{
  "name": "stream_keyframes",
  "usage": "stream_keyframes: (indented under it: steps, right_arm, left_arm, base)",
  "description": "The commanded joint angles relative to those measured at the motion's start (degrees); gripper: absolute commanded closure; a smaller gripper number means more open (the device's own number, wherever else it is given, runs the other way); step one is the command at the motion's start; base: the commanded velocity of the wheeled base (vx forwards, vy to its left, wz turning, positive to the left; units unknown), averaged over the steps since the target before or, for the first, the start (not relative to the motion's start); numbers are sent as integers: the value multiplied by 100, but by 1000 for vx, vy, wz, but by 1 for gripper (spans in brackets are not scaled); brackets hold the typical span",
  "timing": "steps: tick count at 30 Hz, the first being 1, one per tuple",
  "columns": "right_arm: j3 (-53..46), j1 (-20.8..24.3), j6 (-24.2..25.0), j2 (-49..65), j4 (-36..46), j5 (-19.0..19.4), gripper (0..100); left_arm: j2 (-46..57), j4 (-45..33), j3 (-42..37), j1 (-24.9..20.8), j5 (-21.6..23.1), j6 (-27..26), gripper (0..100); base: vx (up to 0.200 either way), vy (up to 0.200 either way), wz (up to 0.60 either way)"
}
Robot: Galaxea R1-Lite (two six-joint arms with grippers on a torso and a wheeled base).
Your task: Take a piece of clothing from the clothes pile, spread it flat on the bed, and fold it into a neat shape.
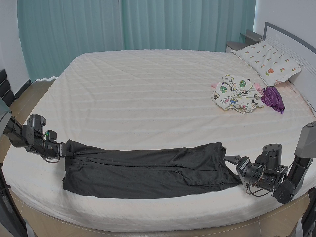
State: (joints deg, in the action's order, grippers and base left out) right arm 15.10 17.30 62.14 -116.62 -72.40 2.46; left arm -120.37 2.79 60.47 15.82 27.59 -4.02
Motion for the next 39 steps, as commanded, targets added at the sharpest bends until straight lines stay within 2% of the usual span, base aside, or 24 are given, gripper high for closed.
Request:
stream_keyframes:
  steps: [1, 6, 12, 18, 23, 26, 27, 33, 39]
  right_arm:
    - [1, 2, 0, -37, -2, 0, 0]
    - [1, -7, 0, -37, -2, 0, 0]
    - [1, -7, 0, -37, -11, 9, 0]
    - [10, -7, 0, -37, -11, 9, 0]
    - [19, -42, 0, -19, -11, 9, 0]
    - [10, -51, 0, -19, -81, 9, 0]
    - [1, -60, -8, -28, -204, 0, 0]
    - [1, -121, -8, -37, -257, 0, 0]
    - [19, -157, -8, -28, -266, 9, 0]
  left_arm:
    - [145, 2, 35, 184, 1, -2, 100]
    - [163, -51, 97, 351, 19, 51, 100]
    - [515, -569, 88, 237, 10, 183, 100]
    - [963, -991, 106, -317, -60, 754, 100]
    - [1253, -1123, 62, -967, -201, 1501, 100]
    - [1323, -1167, 62, -1222, -263, 1782, 100]
    - [1402, -1167, 53, -1530, -351, 2099, 100]
    - [1508, -1167, 115, -2242, -588, 2969, 100]
    - [1534, -1158, 132, -2778, -834, 3382, 100]
  base:
    - [0, 0, 0]
    - [0, 0, 0]
    - [0, 0, 0]
    - [0, 0, 0]
    - [0, 0, 0]
    - [0, -200, 0]
    - [0, -200, 0]
    - [0, -200, 0]
    - [0, -200, 0]
